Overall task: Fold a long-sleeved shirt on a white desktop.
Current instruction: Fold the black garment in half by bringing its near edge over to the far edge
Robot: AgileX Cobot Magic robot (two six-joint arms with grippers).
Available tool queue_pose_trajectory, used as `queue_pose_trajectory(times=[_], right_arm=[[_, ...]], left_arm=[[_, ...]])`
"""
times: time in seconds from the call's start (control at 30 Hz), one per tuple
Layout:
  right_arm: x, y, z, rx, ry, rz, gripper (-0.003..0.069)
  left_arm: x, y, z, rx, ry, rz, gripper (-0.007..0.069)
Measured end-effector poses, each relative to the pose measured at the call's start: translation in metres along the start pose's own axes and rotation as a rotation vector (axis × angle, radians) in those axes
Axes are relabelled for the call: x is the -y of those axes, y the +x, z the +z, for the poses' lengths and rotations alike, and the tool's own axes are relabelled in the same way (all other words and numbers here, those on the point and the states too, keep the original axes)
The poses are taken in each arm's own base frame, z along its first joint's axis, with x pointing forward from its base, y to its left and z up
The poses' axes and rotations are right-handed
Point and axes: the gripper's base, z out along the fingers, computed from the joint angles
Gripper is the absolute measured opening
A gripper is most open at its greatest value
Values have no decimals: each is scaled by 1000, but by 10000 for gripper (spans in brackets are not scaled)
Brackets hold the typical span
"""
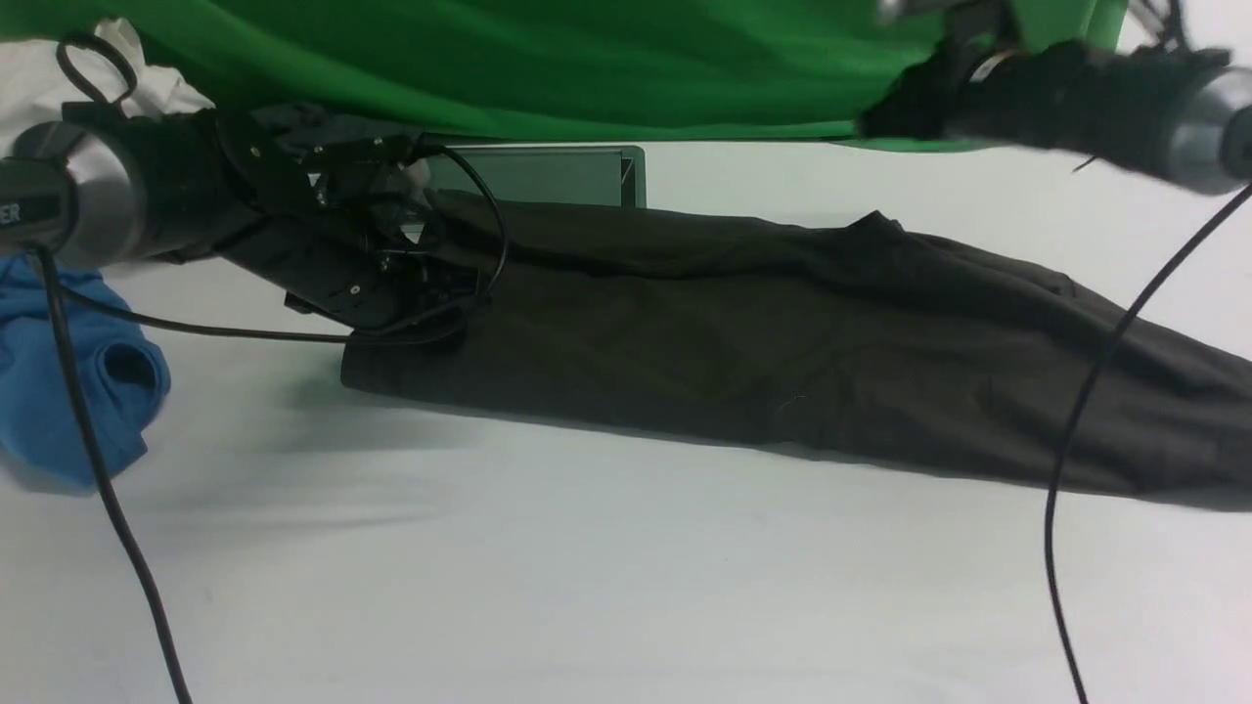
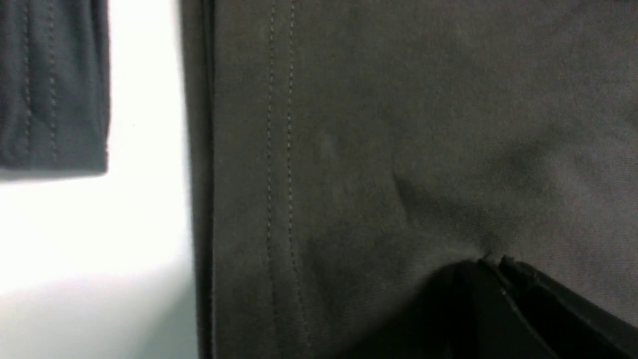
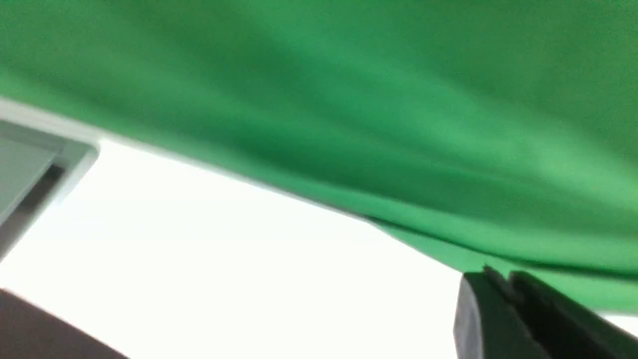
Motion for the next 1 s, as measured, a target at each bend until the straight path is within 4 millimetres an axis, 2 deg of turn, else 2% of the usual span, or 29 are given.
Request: queue_pose_trajectory(times=[0.1,0.17,0.2,0.23,0.27,0.3,0.33,0.37,0.43,0.5,0.57,0.63,0.67,0.8,1.0], right_arm=[[-13,-6,-9,-106,-75,-60,100],[-43,-12,-19,-211,-199,-240,106],[-46,-11,-20,-227,-211,-244,106],[-72,-11,-27,-278,-310,-343,109],[-87,-11,-30,-299,-359,-381,110],[-112,-10,-36,-328,-431,-434,110],[-112,-11,-36,-322,-432,-437,110],[-137,-10,-38,-333,-487,-488,107],[-163,-6,-32,-331,-529,-537,78],[-173,-1,-22,-339,-539,-551,50],[-179,13,0,-366,-535,-545,28],[-180,19,9,-380,-530,-534,27],[-180,27,20,-397,-523,-521,26],[-170,40,41,-427,-488,-489,25],[-143,33,55,-352,-393,-384,25]], left_arm=[[0,1,0,-7,4,-1,20],[1,1,0,-9,9,-7,20],[1,1,0,-9,10,-7,20],[1,0,0,-7,14,-13,20],[2,-1,-1,-5,19,-17,20],[2,-1,-1,-4,22,-21,20],[2,-1,-1,-4,22,-21,20],[3,-1,-1,-6,26,-23,20],[3,-1,-1,-11,28,-23,20],[3,-1,-1,-11,28,-23,20],[3,-1,-1,-12,27,-18,20],[3,-1,-1,-12,27,-18,20],[3,-1,-1,-12,26,-18,20],[3,-1,-1,-12,26,-13,20],[3,-1,-1,-11,26,-13,20]])
